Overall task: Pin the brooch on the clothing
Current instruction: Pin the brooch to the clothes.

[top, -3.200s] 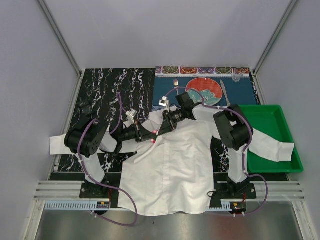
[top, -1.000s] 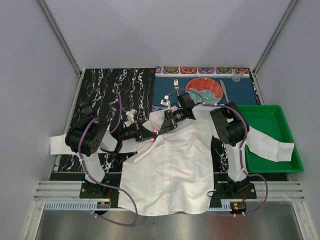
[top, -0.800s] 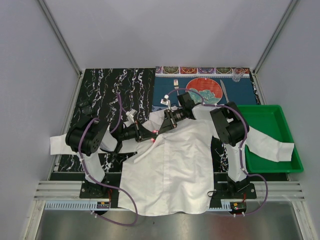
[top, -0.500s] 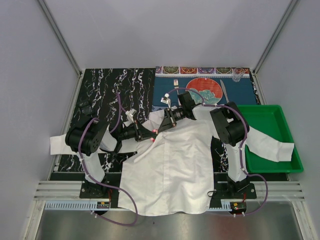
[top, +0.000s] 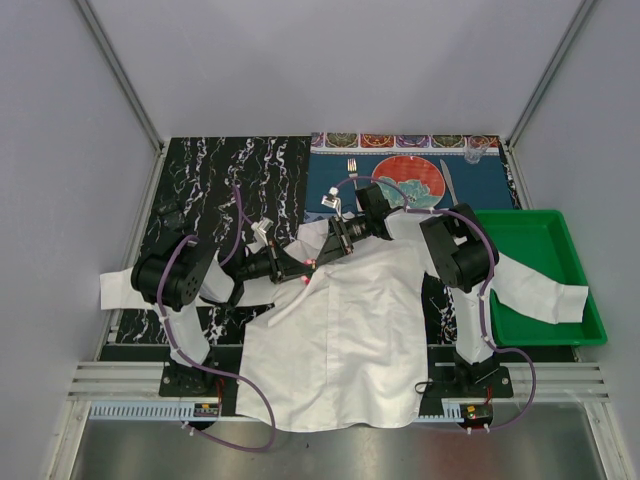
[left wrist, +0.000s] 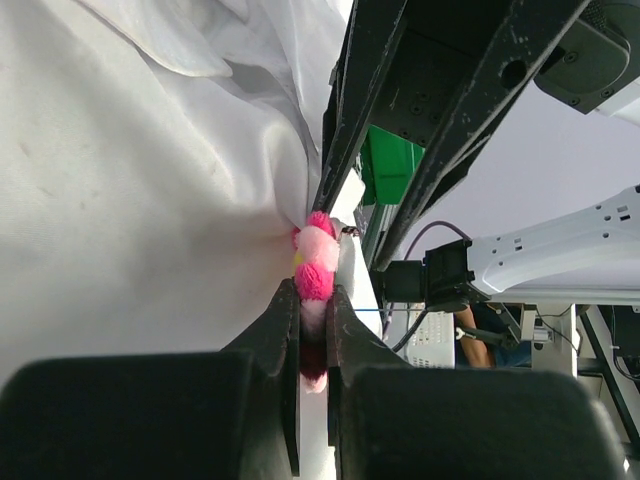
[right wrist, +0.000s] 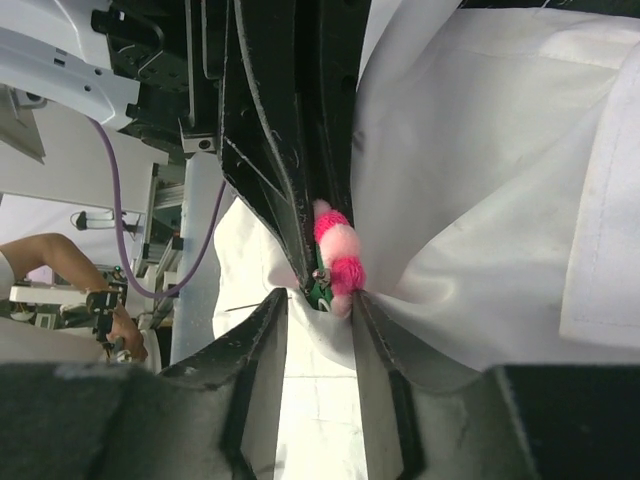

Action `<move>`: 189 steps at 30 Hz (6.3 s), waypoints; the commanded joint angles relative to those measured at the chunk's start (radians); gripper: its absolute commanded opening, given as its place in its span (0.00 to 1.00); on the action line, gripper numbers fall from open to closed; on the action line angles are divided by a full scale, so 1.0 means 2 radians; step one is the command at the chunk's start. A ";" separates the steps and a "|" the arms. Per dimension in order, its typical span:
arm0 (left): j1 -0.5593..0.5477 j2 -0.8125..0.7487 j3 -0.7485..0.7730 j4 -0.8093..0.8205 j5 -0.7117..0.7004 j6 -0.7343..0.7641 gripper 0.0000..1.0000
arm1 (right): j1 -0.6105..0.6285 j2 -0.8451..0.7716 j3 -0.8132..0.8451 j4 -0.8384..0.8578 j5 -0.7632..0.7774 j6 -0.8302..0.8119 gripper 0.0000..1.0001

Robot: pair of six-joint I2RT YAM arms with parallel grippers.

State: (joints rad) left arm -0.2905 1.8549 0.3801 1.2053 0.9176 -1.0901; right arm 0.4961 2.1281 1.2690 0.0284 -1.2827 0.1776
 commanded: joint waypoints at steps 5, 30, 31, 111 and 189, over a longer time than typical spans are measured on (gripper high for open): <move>0.010 0.001 0.015 0.174 -0.003 -0.003 0.00 | 0.004 0.004 -0.005 -0.011 -0.017 0.002 0.44; 0.011 0.014 0.029 0.196 -0.005 -0.017 0.00 | 0.004 0.021 -0.038 0.231 -0.057 0.229 0.35; 0.011 0.015 0.031 0.196 -0.006 -0.018 0.00 | 0.004 0.023 -0.041 0.281 -0.058 0.250 0.36; -0.018 -0.361 -0.001 -0.297 -0.101 0.425 0.98 | -0.006 -0.059 -0.048 0.102 0.038 0.150 0.00; -0.095 -0.241 -0.050 -0.083 -0.190 0.284 0.34 | -0.005 -0.094 -0.067 0.111 0.028 0.158 0.00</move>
State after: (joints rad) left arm -0.4843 1.3777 0.2852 0.9371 0.5259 -0.4992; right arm 0.4850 1.9980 1.1332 0.2222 -1.2205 0.4938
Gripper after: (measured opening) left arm 0.349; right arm 0.012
